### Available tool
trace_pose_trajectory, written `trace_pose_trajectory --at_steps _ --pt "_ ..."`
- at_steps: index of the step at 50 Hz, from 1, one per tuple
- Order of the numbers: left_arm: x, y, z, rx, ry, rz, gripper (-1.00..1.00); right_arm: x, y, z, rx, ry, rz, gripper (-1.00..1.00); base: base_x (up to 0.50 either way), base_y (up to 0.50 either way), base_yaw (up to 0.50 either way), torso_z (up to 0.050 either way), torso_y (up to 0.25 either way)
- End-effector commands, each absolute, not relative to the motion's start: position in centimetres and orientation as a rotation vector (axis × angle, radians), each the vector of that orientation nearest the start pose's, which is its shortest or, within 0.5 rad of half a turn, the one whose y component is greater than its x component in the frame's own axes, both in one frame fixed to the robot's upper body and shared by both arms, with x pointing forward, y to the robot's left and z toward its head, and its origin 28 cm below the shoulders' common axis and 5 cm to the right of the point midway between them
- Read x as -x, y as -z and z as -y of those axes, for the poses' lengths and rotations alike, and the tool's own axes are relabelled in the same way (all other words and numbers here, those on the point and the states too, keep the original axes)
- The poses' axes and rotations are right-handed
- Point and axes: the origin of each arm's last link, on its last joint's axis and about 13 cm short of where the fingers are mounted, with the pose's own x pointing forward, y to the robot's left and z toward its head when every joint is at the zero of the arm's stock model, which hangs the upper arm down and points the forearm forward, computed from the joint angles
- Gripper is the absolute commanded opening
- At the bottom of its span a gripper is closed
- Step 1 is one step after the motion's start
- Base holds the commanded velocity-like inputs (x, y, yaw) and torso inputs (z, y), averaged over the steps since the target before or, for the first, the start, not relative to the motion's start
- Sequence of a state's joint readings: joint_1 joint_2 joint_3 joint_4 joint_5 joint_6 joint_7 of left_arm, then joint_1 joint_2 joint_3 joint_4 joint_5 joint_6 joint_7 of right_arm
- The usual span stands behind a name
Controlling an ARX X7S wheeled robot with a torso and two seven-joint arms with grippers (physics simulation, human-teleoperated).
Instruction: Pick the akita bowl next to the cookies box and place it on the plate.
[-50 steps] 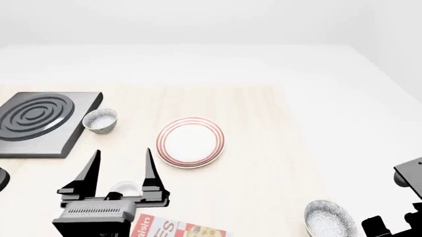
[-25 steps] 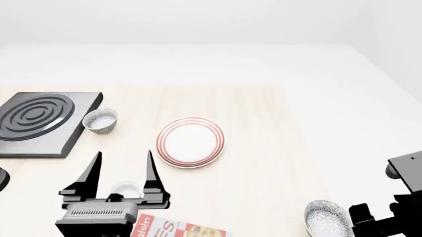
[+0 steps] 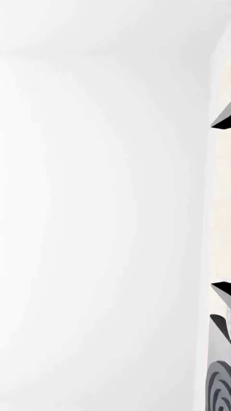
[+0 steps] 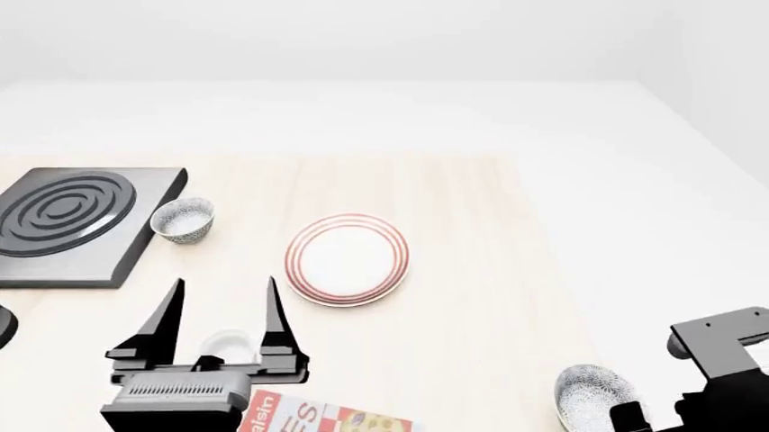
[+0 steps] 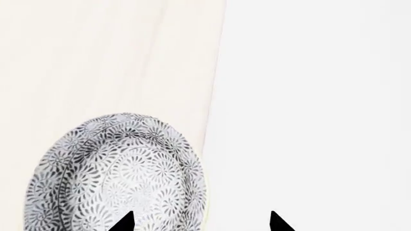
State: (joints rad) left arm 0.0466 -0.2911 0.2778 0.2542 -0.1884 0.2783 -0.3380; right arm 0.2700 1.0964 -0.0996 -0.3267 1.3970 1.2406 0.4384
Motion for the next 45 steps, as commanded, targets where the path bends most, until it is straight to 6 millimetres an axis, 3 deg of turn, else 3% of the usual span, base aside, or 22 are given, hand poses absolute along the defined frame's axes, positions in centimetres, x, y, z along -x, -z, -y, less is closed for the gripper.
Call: trace_pose_trajectory --at_steps 1,19,41,42,45 --pt "-19.6 -7.0 -20.6 0.042 -0.003 0.409 1.0 -18.6 -14.1 24.6 0.168 -0.086 -0.926 1.0 0.0 0.0 0.0 0.0 0.0" --pt "-19.8 -6.9 -20.7 0.031 -0.005 0.409 1.0 -20.4 -11.6 24.8 0.097 -0.059 -0.927 1.0 0.0 0.0 0.0 0.0 0.0" --pt "-19.6 -6.8 -20.8 0.03 -0.009 0.406 1.0 -19.8 -8.2 24.2 0.155 -0.162 -1.053 1.0 0.0 0.0 0.0 -0.001 0.0" --pt "-19.6 -6.8 -20.8 0.031 -0.009 0.405 1.0 -19.8 -8.3 24.2 0.157 -0.16 -1.053 -1.0 0.0 0.0 0.0 0.0 0.0" --pt "-19.5 -6.8 -20.8 0.031 -0.008 0.405 1.0 -19.7 -8.5 24.2 0.177 -0.156 -1.039 -1.0 0.0 0.0 0.0 -0.004 0.0"
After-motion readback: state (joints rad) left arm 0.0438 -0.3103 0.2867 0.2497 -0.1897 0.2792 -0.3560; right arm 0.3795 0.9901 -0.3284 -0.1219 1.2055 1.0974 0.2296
